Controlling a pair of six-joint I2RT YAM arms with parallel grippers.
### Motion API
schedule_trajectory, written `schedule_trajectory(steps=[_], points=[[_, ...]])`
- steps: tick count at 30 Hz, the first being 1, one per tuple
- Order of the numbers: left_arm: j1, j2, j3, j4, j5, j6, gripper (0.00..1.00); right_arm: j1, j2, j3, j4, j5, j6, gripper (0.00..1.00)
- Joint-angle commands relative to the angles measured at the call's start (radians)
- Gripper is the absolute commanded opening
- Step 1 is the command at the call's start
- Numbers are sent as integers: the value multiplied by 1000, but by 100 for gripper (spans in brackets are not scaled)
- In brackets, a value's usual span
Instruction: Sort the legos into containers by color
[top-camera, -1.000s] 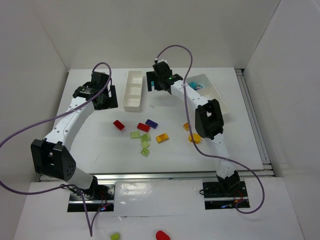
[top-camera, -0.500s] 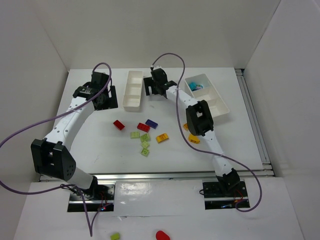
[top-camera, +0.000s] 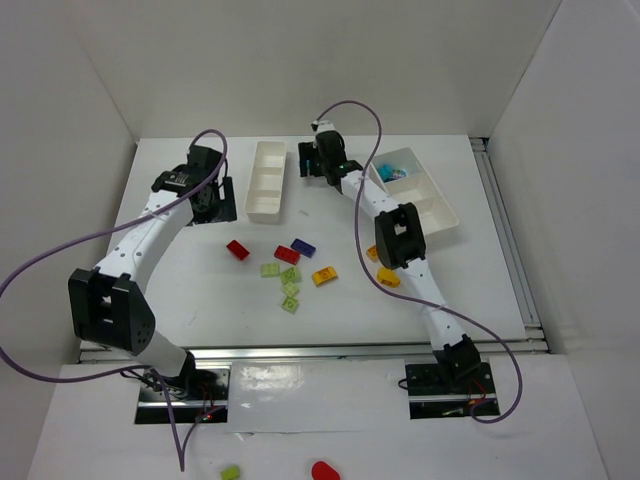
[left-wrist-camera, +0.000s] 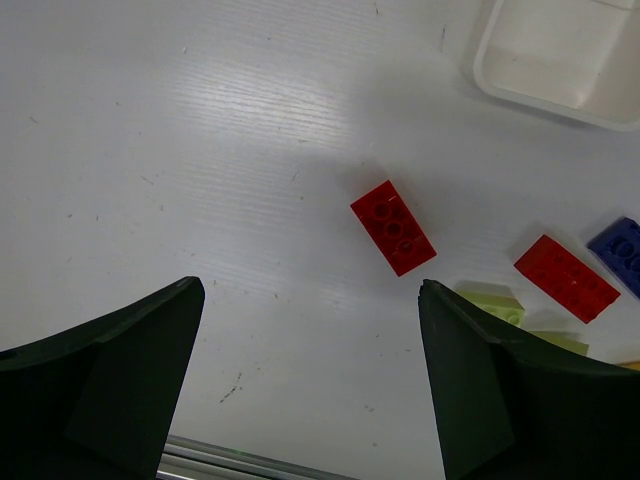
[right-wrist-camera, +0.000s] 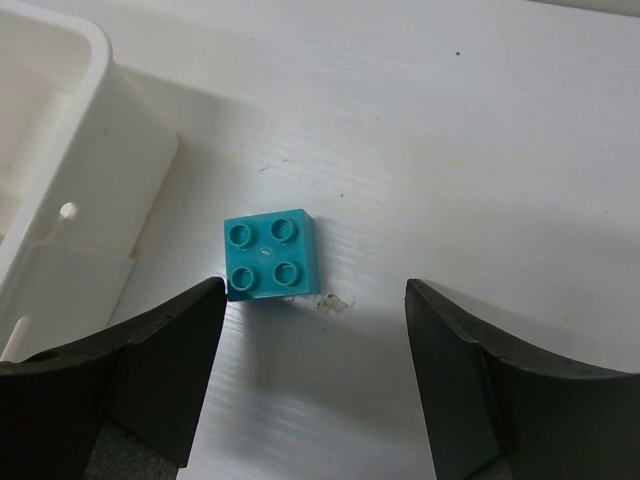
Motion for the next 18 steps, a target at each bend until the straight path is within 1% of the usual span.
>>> schedule_trajectory(steps=[1, 2, 5, 8, 9, 10, 14, 15, 18], points=[[6, 20, 46, -21, -19, 13, 97, 9, 37, 32, 41, -46, -8, 79], [6, 20, 46, -21, -19, 13, 97, 9, 46, 32, 41, -46, -23, 77], [6, 20, 46, -21, -19, 13, 97, 29, 46, 32, 41, -35, -43, 77], [6, 29, 46, -21, -19, 13, 97, 39, 55, 41, 66, 2, -53, 72], [6, 29, 46, -21, -19, 13, 97, 39, 64, 55, 75, 2, -63, 72], [6, 29, 46, -21, -19, 13, 97, 49, 65, 55, 75, 2, -63, 68], [6, 20, 46, -21, -19, 13, 97, 49, 75, 57, 75, 2, -63, 56], [6, 20, 46, -21, -19, 13, 97, 49, 62, 57, 75, 2, -63, 47], [6, 20, 46, -21, -19, 13, 97, 49, -3, 14, 75, 25, -54, 33]])
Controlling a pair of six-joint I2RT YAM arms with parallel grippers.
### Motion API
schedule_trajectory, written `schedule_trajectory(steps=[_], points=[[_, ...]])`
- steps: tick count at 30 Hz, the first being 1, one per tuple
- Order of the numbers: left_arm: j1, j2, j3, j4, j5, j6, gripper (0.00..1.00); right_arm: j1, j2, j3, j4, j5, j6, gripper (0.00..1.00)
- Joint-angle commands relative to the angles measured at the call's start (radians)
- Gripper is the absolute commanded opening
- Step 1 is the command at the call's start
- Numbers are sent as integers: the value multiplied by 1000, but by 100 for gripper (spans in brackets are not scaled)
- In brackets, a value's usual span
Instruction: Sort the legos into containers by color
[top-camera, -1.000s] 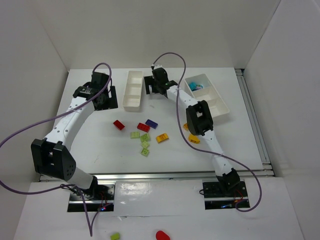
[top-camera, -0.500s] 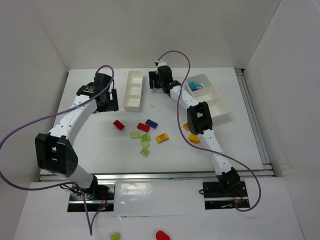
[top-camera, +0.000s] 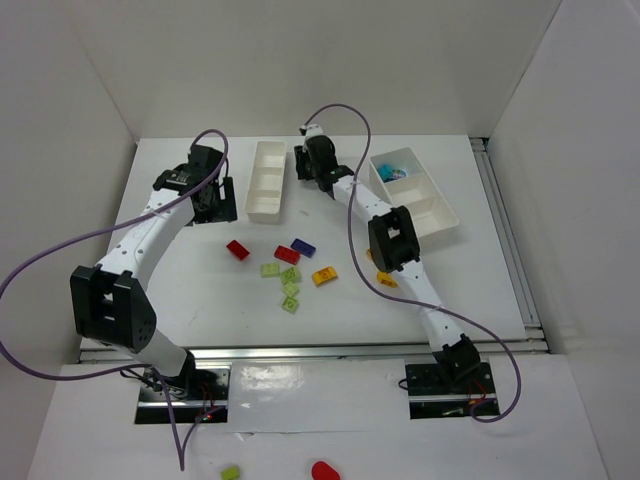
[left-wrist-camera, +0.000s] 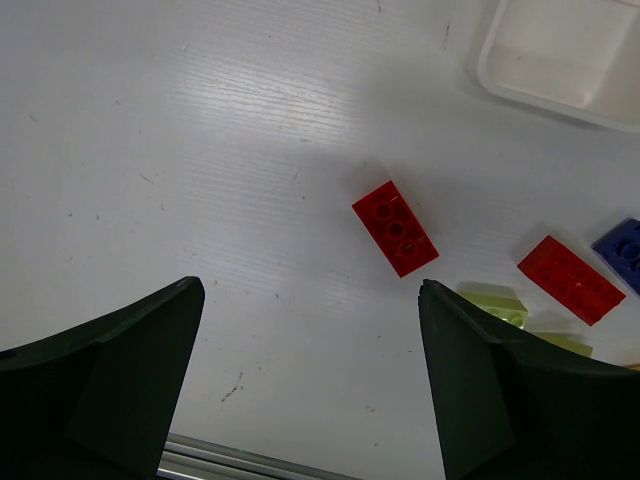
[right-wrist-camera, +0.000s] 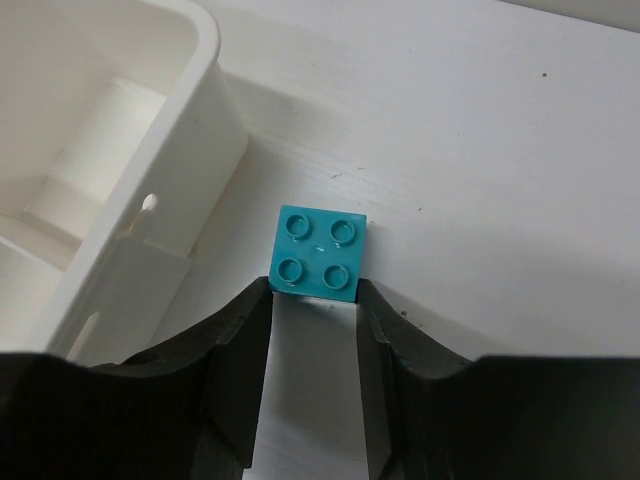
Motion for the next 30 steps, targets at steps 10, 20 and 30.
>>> schedule_trajectory(steps=[10, 20, 30], points=[[6, -15, 37, -8, 5, 13, 97, 15, -489, -350, 5, 112, 49, 14], [6, -46, 28, 1, 26, 13, 97, -101, -924, -847, -142, 287, 200, 12], [-3, -26, 40, 1, 36, 4, 97, -296, -917, -931, -96, 276, 216, 12]])
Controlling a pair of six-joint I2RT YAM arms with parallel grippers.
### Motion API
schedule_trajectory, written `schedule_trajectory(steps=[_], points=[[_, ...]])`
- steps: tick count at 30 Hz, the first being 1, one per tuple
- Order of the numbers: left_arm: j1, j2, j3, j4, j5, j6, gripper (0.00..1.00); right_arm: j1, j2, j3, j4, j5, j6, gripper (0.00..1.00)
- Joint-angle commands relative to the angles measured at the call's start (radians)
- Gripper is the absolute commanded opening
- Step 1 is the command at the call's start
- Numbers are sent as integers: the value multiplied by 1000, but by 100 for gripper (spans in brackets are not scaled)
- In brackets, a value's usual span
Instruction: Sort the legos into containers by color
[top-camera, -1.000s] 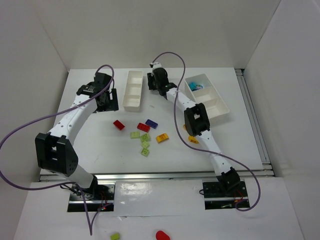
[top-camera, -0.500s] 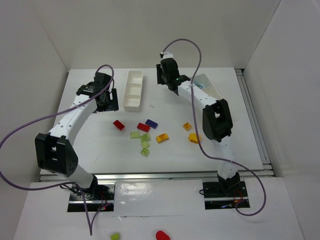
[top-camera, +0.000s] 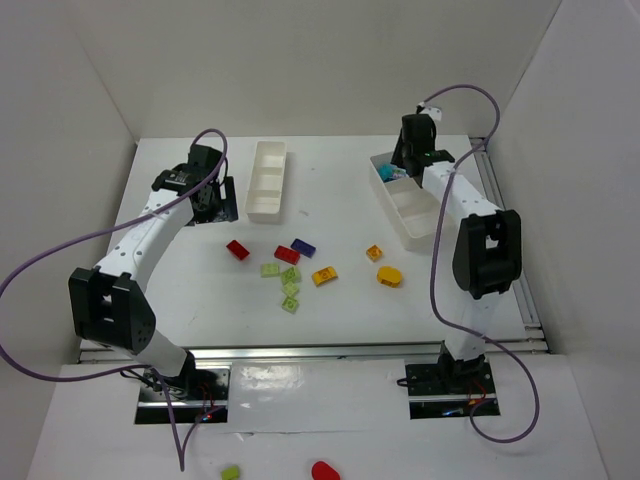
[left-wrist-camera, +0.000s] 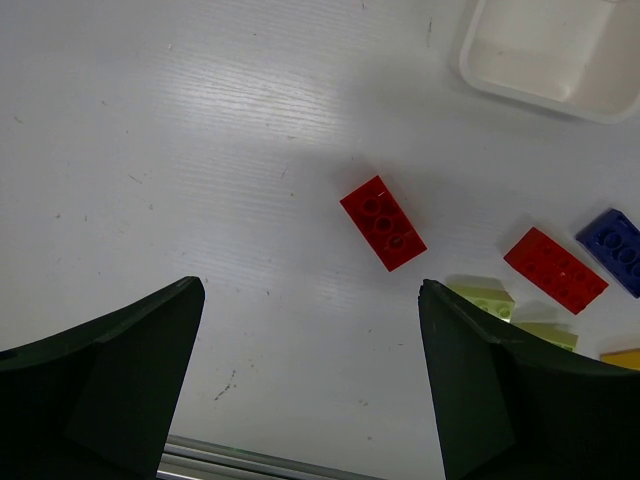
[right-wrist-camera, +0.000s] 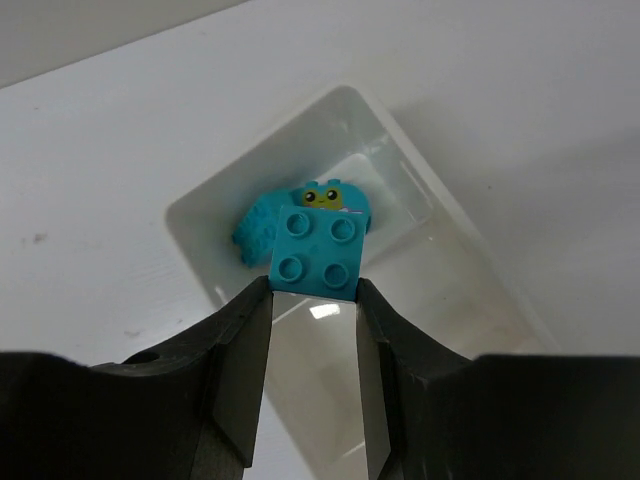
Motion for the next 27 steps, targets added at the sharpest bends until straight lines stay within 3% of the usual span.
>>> schedule_trajectory(steps=[1, 3, 4, 5, 6, 7, 9, 13, 20, 27], points=[[-2, -17, 38, 3, 7, 4, 97, -11, 35, 41, 35, 13, 8, 12], [-2, -17, 38, 3, 7, 4, 97, -35, 78, 63, 60, -10, 8, 12], [-2, -17, 38, 3, 16, 4, 97, -35, 97, 104, 60, -24, 8, 19], [-2, -17, 38, 3, 17, 4, 96, -47, 132, 132, 60, -47, -1, 46], [-11, -17, 47, 3, 17, 4, 96, -47, 146, 156, 46, -47, -11, 59], [-12, -17, 57, -6, 17, 4, 96, -47, 146, 201, 13, -38, -11, 68], [-12, -17, 57, -7, 17, 4, 96, -38, 134, 201, 3, -14, -38, 77], [-12, -17, 66, -7, 17, 4, 96, -18, -7, 86, -35, -3, -51, 77], [-21, -17, 75, -7, 17, 4, 96, 135, -375, -402, -164, -69, -77, 79], [-39, -8, 75, -16, 27, -5, 96, 268, -653, -742, -254, -102, 149, 86]])
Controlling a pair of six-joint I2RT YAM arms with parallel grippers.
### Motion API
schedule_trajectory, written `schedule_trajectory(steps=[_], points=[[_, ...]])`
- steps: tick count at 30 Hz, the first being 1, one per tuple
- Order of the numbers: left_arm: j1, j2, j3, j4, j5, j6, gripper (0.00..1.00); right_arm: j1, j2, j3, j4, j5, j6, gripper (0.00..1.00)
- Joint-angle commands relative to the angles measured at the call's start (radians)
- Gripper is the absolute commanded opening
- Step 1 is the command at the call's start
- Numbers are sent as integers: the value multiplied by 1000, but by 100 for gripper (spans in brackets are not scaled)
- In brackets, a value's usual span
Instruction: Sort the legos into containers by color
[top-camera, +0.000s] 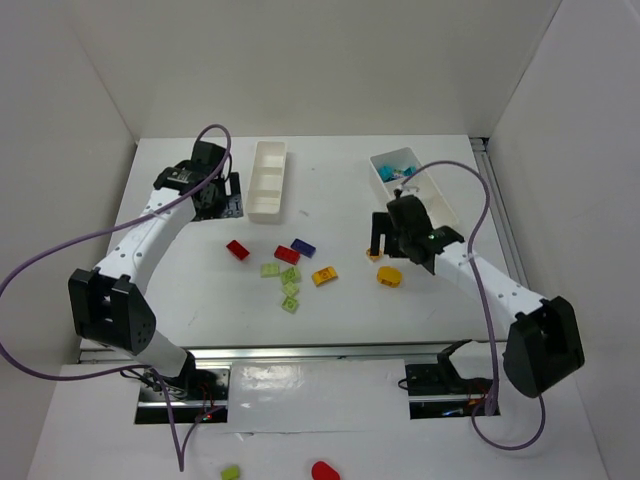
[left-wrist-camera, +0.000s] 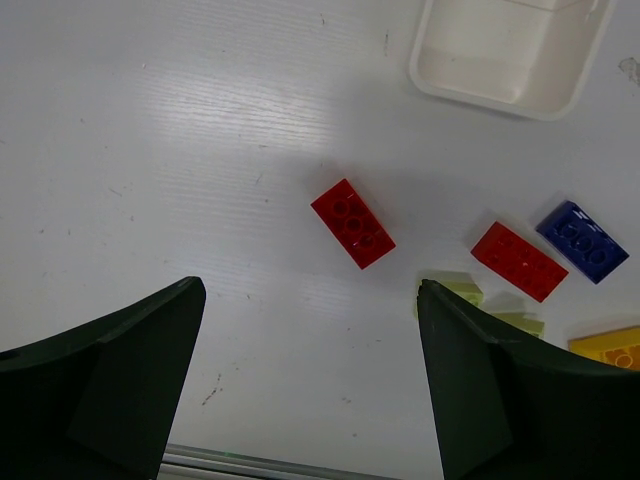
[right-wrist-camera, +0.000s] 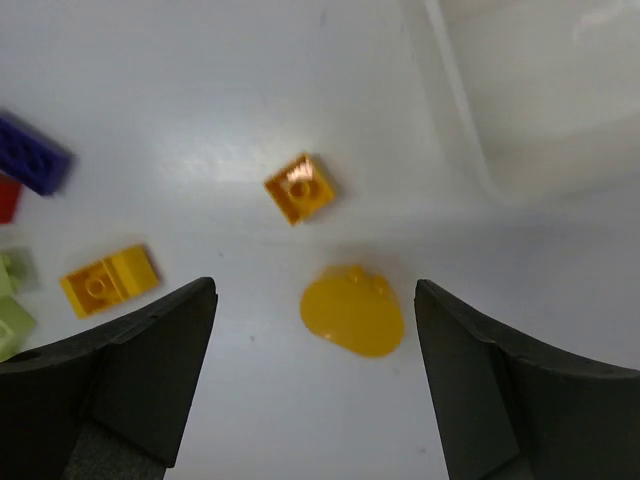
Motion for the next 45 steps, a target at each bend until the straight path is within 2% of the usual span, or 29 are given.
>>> schedule_trajectory(steps=[1, 9, 18, 20, 21, 28, 29, 31, 37, 41, 45], points=[[-17, -8, 36, -12, 9, -2, 96, 42, -75, -98, -73, -21, 127, 88], [-37, 1, 7, -12, 18, -21, 96, 60, 3, -132, -108, 19, 149, 100], [-55, 1, -3, -3, 9, -21, 95, 60, 141, -141, 4, 37, 193, 100], [-55, 1, -3, 6, 9, -21, 95, 60, 141, -152, 24, 37, 193, 95], [-55, 1, -3, 6, -2, -21, 95, 60, 141, -161, 24, 46, 193, 89], [-55, -8, -12, 6, -2, -21, 95, 60, 152, -161, 38, 68, 203, 62], [-55, -8, -12, 6, -2, -21, 95, 71, 152, -148, 4, 80, 203, 54], [-55, -8, -12, 6, -2, -21, 95, 82, 123, -115, -33, 101, 203, 49], [-55, -8, -12, 6, 7, -21, 95, 56, -49, 32, -172, 229, 178, 48], [-55, -8, -12, 16, 7, -21, 95, -65, -11, 116, -162, 229, 131, 48], [-55, -26, -39, 25, 7, -21, 95, -159, 55, 149, -33, 207, 72, 48]])
